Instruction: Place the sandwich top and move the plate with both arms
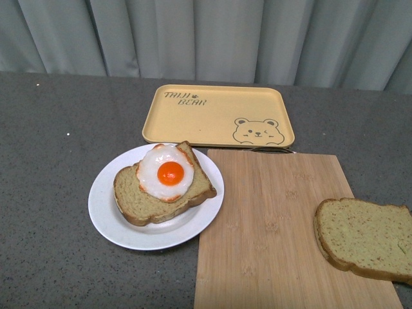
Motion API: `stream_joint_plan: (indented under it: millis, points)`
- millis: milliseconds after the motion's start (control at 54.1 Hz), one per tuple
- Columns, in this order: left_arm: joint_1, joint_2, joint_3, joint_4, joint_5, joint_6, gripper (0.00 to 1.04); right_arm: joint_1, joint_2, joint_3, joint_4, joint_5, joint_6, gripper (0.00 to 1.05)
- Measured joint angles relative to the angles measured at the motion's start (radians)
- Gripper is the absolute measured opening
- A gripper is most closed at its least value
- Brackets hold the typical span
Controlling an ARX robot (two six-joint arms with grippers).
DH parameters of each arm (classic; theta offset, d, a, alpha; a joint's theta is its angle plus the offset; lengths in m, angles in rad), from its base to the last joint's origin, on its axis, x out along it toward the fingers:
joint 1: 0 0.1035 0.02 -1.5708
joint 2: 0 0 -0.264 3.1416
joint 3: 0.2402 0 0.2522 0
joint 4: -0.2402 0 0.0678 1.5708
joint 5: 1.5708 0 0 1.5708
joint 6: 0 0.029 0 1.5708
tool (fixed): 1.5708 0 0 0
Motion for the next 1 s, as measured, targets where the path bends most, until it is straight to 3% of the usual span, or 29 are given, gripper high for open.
stream_joint_plan:
  millis: [999]
  points:
    - [0.000,0.000,0.000,0.000,0.000,0.000,0.98,0.000,0.000,0.000,0.000,0.000,0.000,0.95]
